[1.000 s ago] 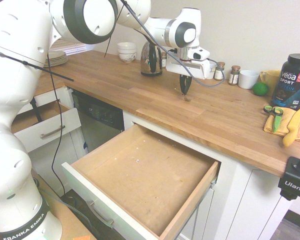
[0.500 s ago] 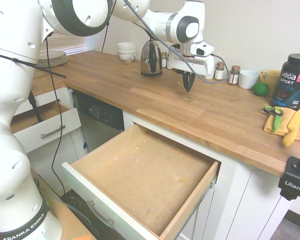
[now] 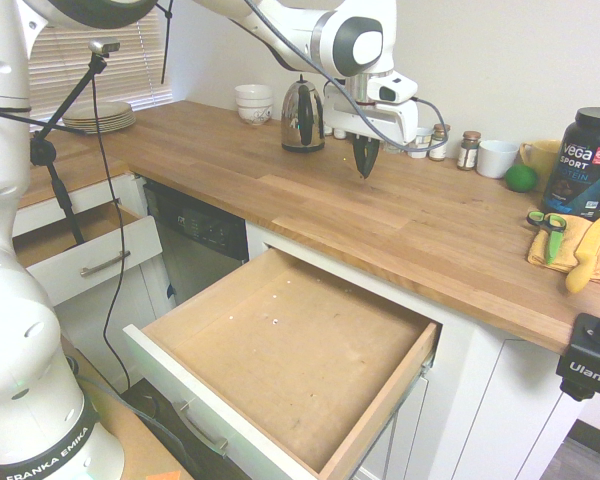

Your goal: Put fork in the drawer

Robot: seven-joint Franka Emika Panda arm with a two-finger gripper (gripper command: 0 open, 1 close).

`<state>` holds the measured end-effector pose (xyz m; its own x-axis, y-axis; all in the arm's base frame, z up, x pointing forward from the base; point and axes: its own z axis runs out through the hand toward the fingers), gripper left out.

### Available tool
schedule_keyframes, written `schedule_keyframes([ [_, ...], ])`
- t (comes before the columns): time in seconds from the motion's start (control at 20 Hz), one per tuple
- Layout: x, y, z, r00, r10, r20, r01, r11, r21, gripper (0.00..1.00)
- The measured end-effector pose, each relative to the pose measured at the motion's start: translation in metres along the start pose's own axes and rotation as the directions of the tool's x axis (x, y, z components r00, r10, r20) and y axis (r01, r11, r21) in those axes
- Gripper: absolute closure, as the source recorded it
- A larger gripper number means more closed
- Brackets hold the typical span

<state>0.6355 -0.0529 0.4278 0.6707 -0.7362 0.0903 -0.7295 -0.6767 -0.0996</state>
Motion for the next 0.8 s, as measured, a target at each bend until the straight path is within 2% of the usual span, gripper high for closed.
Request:
schedule_keyframes([
  [0.8, -0.085, 0.105, 0.004, 1.0, 0.03, 0.005, -0.03, 1.0, 0.003, 1.0],
])
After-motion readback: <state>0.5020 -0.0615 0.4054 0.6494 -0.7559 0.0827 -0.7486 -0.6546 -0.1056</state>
